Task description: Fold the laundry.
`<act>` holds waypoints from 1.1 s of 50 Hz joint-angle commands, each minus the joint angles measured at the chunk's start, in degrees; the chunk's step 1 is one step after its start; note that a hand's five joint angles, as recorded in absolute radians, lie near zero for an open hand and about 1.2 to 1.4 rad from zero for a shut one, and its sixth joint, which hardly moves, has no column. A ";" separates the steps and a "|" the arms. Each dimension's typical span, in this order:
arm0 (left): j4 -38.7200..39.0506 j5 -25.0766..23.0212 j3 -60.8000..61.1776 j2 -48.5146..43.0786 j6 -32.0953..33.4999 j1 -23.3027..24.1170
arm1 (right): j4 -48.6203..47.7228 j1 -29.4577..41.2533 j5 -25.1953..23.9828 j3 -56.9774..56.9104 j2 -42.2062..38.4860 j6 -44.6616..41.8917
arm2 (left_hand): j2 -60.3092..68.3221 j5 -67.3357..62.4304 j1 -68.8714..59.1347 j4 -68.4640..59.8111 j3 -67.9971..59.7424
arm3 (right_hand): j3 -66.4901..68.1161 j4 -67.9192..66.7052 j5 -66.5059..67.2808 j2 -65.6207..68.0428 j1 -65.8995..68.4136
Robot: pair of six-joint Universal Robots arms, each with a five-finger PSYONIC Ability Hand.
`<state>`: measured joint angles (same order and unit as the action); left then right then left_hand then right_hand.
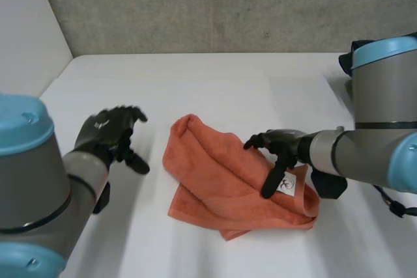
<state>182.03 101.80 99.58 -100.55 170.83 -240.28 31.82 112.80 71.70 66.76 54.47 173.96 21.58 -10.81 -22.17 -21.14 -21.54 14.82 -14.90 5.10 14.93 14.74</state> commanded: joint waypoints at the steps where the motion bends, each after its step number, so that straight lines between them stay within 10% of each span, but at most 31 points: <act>1: -1.15 -4.76 5.71 1.24 -6.03 -3.35 | -1.50 1.28 4.93 -2.15 -2.97 -0.38 | 0.58 -1.35 0.02 -1.02 -0.61 | 44.77 -44.69 44.49 44.67 44.85; 2: -1.15 -5.99 6.15 1.15 -6.38 -4.49 | -2.89 1.63 6.85 -2.94 -2.10 -0.64 | 0.58 -1.35 0.02 -1.02 -0.61 | 64.97 -64.90 64.70 64.87 65.06; 23: -1.15 -11.09 -2.11 -6.75 -15.25 -6.17 | -18.28 9.54 2.31 6.45 31.38 -15.58 | -9.01 8.24 9.61 8.57 8.97 | 65.18 -65.10 64.90 65.07 65.26; 33: -2.29 -21.64 -11.42 -20.02 -18.16 -1.52 | -22.68 9.37 -3.85 5.40 43.17 -14.79 | -9.01 8.24 9.61 8.57 8.97 | 65.18 -65.10 64.90 65.07 65.26; 44: -3.61 -22.52 -19.16 -27.59 -18.25 0.07 | -24.00 8.93 -5.52 2.94 47.83 -10.14 | -6.66 5.89 7.26 6.22 6.63 | 65.18 -65.10 64.90 65.07 65.26; 46: -3.70 -22.70 -19.60 -27.59 -18.34 0.16 | -24.26 8.75 -5.52 2.94 48.01 -9.35 | -2.64 1.87 3.24 2.20 2.61 | 65.18 -65.10 64.90 65.07 65.26; 50: -3.88 -22.96 -19.87 -27.33 -18.34 0.33 | -24.09 7.87 -5.08 2.85 47.92 -8.64 | 54.57 -55.33 -53.97 -55.00 -54.60 | 65.18 -65.10 64.90 65.07 65.26; 55: -4.58 -22.79 -18.99 -22.59 -17.46 -0.72 | -22.69 0.50 -5.00 4.35 46.52 -9.17 | 58.42 -59.19 -57.83 -58.86 -58.46 | 65.18 -65.10 64.90 65.07 65.26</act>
<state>178.12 78.93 79.76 -127.58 152.60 -240.06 7.86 119.79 66.64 69.67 102.35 165.23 65.81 -55.08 -66.30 -65.97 -65.44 68.01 -68.55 55.79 66.43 61.04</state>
